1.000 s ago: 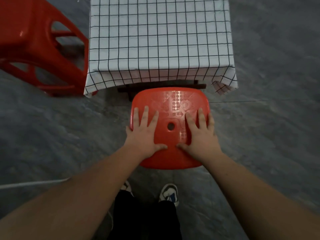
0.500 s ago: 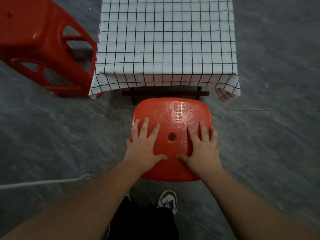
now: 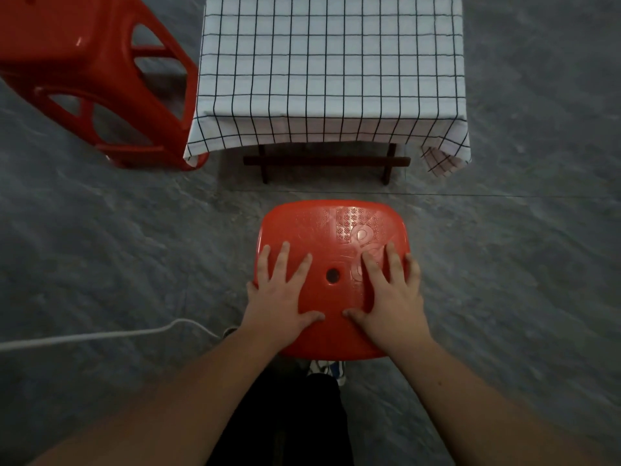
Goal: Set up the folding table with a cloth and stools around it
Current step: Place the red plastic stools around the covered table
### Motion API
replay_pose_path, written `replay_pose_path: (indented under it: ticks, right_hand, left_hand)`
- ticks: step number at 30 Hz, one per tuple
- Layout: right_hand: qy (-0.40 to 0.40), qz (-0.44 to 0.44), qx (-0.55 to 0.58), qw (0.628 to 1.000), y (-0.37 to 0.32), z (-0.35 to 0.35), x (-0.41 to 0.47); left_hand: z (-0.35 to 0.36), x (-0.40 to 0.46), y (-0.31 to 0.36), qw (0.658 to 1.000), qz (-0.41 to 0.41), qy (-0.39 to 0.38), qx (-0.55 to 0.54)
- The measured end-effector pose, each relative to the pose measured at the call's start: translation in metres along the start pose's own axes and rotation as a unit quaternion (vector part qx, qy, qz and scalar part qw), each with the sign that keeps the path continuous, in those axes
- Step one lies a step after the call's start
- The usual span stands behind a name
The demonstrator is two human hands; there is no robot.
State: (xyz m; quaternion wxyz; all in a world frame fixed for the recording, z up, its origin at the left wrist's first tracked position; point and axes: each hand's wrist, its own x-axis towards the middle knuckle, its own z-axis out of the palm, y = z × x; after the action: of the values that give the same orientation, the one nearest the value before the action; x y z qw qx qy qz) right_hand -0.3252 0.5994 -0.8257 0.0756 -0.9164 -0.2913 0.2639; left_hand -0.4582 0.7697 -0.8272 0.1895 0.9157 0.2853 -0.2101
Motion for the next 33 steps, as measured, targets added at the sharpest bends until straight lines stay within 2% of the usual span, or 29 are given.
replay_pose_path:
  ticks: [15, 33]
  right_hand:
    - [-0.008, 0.037, 0.014, 0.999, 0.0, 0.02, -0.037]
    - [-0.015, 0.043, 0.028, 0.999, -0.004, 0.02, -0.036]
  left_hand:
    - [0.017, -0.025, -0.003, 1.0, 0.015, -0.001, -0.008]
    - [0.017, -0.025, -0.007, 0.999, 0.011, 0.018, -0.026]
